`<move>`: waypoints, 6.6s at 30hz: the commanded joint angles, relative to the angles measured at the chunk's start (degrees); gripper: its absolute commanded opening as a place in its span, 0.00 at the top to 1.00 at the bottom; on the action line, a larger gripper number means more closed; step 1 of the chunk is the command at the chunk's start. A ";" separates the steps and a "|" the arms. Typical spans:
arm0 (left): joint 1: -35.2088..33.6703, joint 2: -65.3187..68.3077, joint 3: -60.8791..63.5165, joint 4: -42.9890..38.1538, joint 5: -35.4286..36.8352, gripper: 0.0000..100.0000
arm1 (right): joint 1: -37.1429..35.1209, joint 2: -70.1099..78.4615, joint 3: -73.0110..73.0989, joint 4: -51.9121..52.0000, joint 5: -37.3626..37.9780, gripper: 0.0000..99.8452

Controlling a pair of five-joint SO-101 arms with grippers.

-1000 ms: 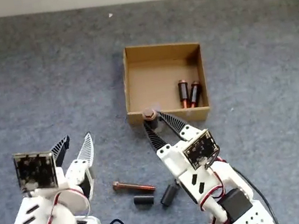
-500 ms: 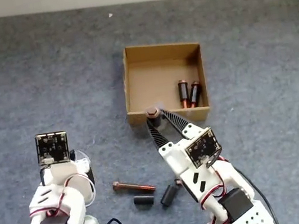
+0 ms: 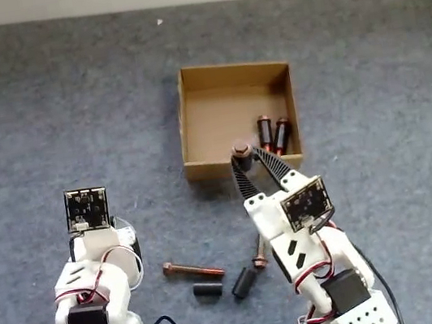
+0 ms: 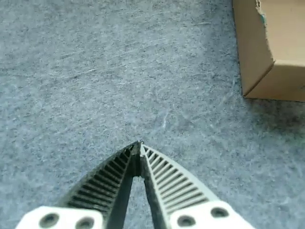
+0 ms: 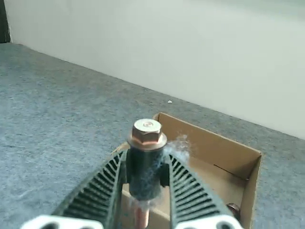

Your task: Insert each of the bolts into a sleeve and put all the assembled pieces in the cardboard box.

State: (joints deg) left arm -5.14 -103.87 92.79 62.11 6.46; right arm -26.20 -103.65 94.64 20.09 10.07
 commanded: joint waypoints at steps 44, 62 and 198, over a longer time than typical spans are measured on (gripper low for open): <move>-0.66 -0.48 -0.22 -1.23 -0.88 0.99 | 5.49 89.10 -51.12 -7.78 0.00 0.89; -12.26 -0.48 1.27 -6.07 -0.88 0.99 | -15.69 67.82 -50.86 39.96 0.35 0.88; 55.25 84.62 -35.91 -35.69 9.32 0.89 | 31.60 54.11 -45.14 19.47 -17.85 1.00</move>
State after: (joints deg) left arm 49.45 -24.84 62.90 27.21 14.55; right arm 4.84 -48.09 52.09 41.45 -7.60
